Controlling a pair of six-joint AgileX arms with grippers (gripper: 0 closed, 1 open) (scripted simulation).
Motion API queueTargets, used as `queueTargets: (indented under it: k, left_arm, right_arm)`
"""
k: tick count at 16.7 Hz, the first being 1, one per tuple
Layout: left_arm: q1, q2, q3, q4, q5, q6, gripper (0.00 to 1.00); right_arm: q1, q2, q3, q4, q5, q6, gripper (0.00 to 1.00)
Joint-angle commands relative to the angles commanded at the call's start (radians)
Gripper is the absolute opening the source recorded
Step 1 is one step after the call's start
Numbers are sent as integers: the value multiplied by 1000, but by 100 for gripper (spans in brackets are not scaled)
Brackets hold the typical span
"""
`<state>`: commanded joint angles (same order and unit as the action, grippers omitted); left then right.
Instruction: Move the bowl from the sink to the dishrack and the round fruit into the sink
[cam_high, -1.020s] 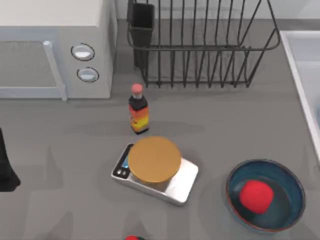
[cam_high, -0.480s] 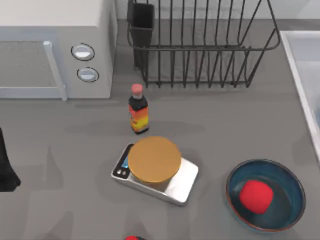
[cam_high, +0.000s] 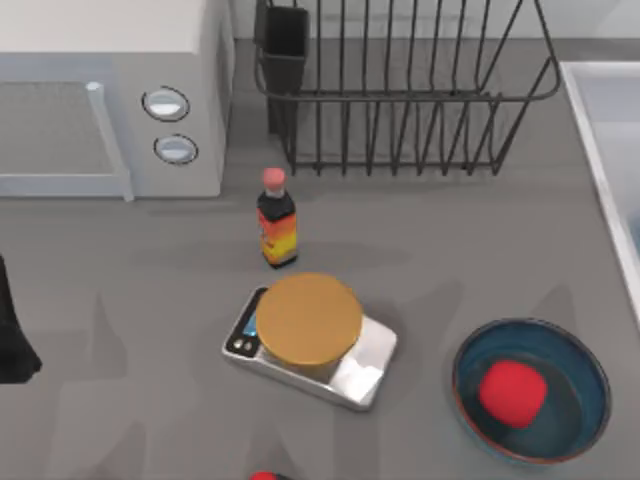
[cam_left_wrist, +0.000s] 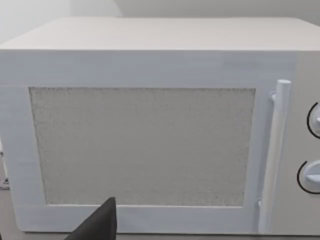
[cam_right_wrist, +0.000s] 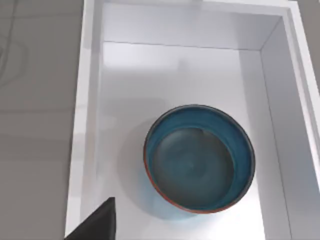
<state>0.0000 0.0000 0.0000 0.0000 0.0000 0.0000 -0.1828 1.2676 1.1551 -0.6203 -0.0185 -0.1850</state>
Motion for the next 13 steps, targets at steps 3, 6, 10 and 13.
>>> queueTargets:
  k: [3,6,10,13]
  left_arm:
    - [0,0,0,0,0,0,100]
    - [0,0,0,0,0,0,100]
    - [0,0,0,0,0,0,100]
    - [0,0,0,0,0,0,100]
  right_arm:
    - [-48,309,287,-152,-3,-43,100]
    - [-94,603,559,-296,-6,-84,100]
    - [-148,944,870,-461,-8,-130,100]
    - [-178,1141,1046,-555,-9,-155,100]
